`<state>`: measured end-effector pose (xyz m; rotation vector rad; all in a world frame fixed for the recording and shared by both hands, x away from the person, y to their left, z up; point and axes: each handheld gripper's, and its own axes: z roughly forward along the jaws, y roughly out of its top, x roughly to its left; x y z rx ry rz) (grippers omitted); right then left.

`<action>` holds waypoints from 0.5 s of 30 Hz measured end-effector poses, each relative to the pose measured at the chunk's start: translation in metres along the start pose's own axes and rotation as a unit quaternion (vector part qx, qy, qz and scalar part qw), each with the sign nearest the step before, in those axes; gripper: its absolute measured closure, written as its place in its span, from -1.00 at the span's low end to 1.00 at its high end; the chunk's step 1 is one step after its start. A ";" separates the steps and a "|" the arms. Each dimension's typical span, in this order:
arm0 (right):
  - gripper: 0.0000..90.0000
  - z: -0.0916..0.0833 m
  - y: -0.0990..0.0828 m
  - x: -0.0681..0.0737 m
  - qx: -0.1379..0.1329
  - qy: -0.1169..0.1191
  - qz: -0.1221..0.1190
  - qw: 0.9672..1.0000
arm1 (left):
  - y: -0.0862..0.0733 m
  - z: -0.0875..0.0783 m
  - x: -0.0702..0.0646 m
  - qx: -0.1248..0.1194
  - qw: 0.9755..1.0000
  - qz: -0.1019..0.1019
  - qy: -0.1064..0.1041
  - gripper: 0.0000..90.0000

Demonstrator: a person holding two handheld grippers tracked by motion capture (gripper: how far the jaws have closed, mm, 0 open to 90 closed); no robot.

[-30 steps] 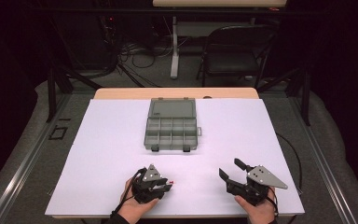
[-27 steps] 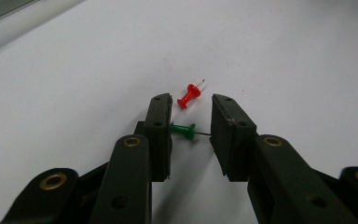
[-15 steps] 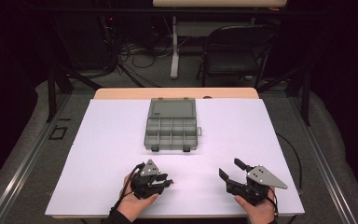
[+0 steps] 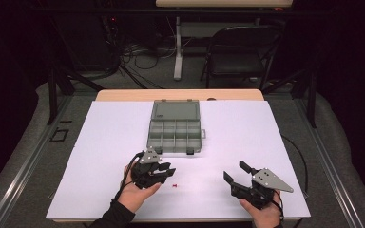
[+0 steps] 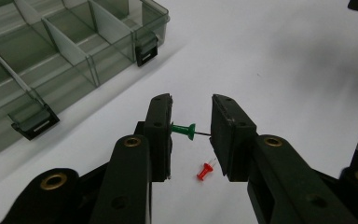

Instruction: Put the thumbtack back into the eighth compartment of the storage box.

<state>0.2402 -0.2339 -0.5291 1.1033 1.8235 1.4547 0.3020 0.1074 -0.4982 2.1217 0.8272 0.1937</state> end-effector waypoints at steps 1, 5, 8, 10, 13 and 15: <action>-0.34 0.000 0.000 0.000 -0.001 0.000 0.000 1.000 | 0.002 0.000 0.000 -0.002 1.000 0.001 0.001 0.53; -0.34 0.000 0.000 0.000 -0.001 0.001 0.000 1.000 | 0.010 -0.003 0.001 -0.003 1.000 0.001 0.002 0.53; -0.34 0.000 0.000 0.000 -0.001 0.001 -0.001 1.000 | 0.014 -0.004 0.003 -0.005 1.000 -0.004 0.001 0.53; -0.34 0.000 0.000 0.000 0.001 0.000 -0.002 1.000 | 0.017 -0.004 0.005 -0.005 1.000 -0.008 -0.001 0.53; -0.34 0.000 0.000 0.000 0.000 0.000 -0.003 1.000 | 0.022 -0.005 0.007 -0.005 1.000 -0.012 -0.002 0.53; -0.34 0.000 0.000 0.000 0.000 0.000 -0.003 1.000 | 0.026 -0.005 0.008 -0.007 1.000 -0.012 -0.001 0.53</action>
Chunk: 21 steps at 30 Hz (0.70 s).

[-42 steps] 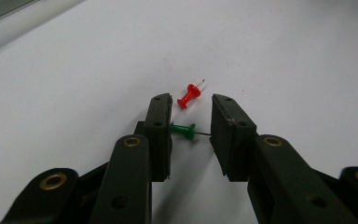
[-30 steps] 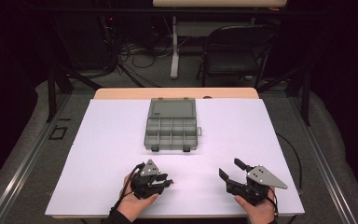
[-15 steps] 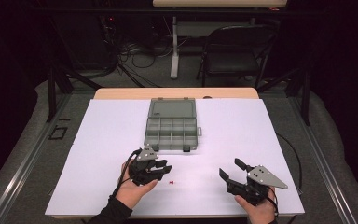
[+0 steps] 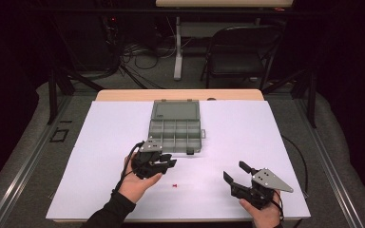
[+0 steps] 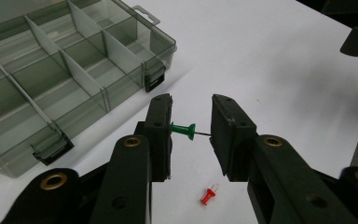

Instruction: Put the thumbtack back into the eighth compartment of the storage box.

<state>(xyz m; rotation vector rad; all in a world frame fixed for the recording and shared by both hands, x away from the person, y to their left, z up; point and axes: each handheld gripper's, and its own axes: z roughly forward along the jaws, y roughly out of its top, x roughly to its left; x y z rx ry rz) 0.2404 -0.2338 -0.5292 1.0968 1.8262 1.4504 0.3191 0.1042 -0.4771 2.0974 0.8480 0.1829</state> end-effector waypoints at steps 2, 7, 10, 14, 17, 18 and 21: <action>-0.34 0.000 0.000 0.000 0.000 0.000 0.002 1.000 | 0.003 0.000 0.000 -0.001 1.000 -0.001 0.000 0.53; -0.34 0.000 0.000 0.000 0.000 0.000 0.002 1.000 | 0.012 0.001 0.001 0.000 1.000 0.001 0.003 0.53; -0.34 0.000 0.000 0.000 0.000 0.000 0.002 1.000 | 0.017 0.001 0.002 -0.003 1.000 -0.002 0.003 0.53; -0.34 0.000 0.000 0.000 0.000 0.000 -0.001 1.000 | 0.025 0.003 0.003 -0.005 1.000 -0.007 0.002 0.53; -0.34 0.001 0.000 0.000 0.000 0.001 0.000 1.000 | 0.031 0.004 0.004 -0.008 1.000 -0.008 0.004 0.53; -0.34 0.001 0.000 0.000 0.000 0.001 0.000 1.000 | 0.034 0.005 0.004 -0.007 1.000 -0.008 0.005 0.53; -0.34 0.001 0.000 0.000 0.000 0.001 0.000 1.000 | 0.041 0.006 0.006 -0.010 1.000 -0.010 0.007 0.53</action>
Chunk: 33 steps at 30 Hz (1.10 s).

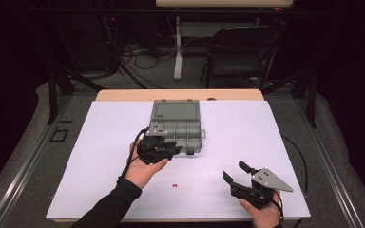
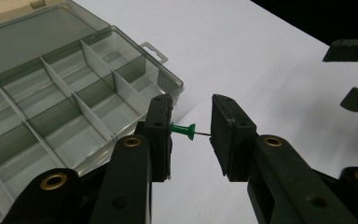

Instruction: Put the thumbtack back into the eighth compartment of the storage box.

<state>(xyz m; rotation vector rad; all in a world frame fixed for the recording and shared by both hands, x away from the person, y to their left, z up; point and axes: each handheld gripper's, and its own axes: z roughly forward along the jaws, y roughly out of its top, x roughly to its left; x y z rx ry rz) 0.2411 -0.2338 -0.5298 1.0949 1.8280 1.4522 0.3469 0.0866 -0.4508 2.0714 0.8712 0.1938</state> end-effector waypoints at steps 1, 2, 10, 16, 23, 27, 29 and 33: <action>-0.34 0.000 0.000 0.000 0.001 -0.001 -0.001 1.000 | 0.002 0.000 0.000 0.001 1.000 0.000 0.001 0.53; -0.34 0.000 0.000 0.000 0.001 -0.001 -0.001 1.000 | 0.005 0.001 0.001 0.001 1.000 -0.001 0.001 0.53; -0.34 0.001 -0.001 0.000 0.002 0.001 0.002 1.000 | 0.024 0.008 0.004 0.005 1.000 -0.007 0.007 0.53; -0.34 0.001 -0.001 0.000 0.003 0.002 0.006 1.000 | 0.034 0.019 0.008 0.018 1.000 -0.011 0.015 0.53; -0.33 0.001 -0.001 -0.001 0.009 0.002 0.010 1.000 | 0.042 0.036 0.011 0.029 0.999 -0.022 0.021 0.53; -0.33 0.000 0.000 -0.002 0.005 0.001 0.010 1.000 | 0.045 0.046 0.013 0.038 0.999 -0.023 0.028 0.53; -0.33 0.000 0.000 -0.002 0.004 0.001 0.010 1.000 | 0.046 0.051 0.014 0.043 0.998 -0.025 0.030 0.53; -0.33 0.000 0.000 -0.002 0.005 0.002 0.009 1.000 | 0.046 0.062 0.016 0.049 0.998 -0.028 0.036 0.53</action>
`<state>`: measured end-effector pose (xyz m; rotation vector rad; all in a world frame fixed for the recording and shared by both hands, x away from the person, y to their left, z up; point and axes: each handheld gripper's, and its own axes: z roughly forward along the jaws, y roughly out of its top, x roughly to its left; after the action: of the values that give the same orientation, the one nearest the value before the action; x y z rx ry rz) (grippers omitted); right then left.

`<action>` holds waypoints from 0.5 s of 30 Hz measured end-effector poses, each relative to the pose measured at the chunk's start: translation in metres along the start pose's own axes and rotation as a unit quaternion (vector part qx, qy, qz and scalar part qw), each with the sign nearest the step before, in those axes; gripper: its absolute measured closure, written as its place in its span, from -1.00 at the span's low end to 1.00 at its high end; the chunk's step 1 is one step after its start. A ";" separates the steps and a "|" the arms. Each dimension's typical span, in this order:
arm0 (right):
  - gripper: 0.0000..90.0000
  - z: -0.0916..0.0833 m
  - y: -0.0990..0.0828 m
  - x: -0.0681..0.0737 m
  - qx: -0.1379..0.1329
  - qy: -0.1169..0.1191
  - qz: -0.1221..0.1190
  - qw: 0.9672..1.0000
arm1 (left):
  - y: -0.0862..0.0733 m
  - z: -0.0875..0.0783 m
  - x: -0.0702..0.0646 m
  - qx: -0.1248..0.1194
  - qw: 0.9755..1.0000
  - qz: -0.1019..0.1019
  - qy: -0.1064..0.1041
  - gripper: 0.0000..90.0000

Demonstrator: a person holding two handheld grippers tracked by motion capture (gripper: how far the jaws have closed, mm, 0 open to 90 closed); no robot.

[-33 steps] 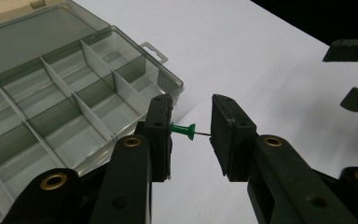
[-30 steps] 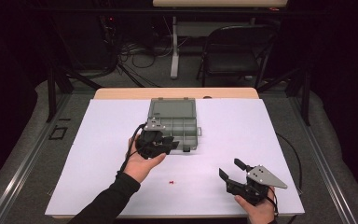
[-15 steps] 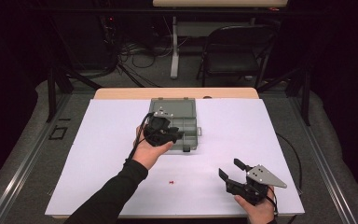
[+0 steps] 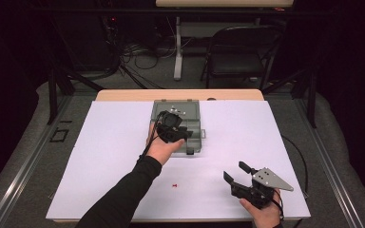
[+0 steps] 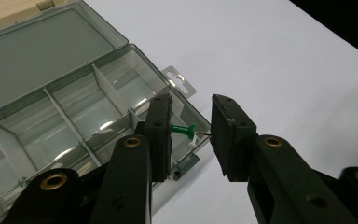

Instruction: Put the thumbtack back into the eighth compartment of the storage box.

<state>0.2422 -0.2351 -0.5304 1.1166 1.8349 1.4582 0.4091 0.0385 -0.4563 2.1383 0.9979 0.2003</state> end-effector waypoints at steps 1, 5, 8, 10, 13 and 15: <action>-0.33 0.000 0.000 0.000 0.000 0.000 0.000 1.000 | 0.000 0.002 0.001 0.003 1.000 0.000 0.002 0.53; -0.33 0.000 0.000 -0.001 0.000 0.001 0.001 1.000 | 0.000 0.012 0.001 0.007 1.000 0.000 0.008 0.53; -0.33 0.000 0.000 -0.001 0.001 0.002 0.000 1.000 | -0.001 0.019 0.002 0.010 1.000 0.001 0.010 0.53; -0.33 0.000 0.000 -0.001 0.001 0.001 -0.001 1.000 | -0.001 0.023 0.002 0.014 1.000 0.000 0.011 0.53; -0.33 0.000 0.000 0.000 0.001 0.001 0.000 1.000 | -0.003 0.030 0.003 0.021 1.000 0.000 0.013 0.53; -0.33 0.000 0.000 0.000 0.000 0.002 0.000 1.000 | -0.004 0.033 0.002 0.023 1.000 -0.002 0.015 0.53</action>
<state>0.2423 -0.2355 -0.5304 1.1135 1.8376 1.4608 0.4227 0.0229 -0.4827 2.1805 1.0336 0.2082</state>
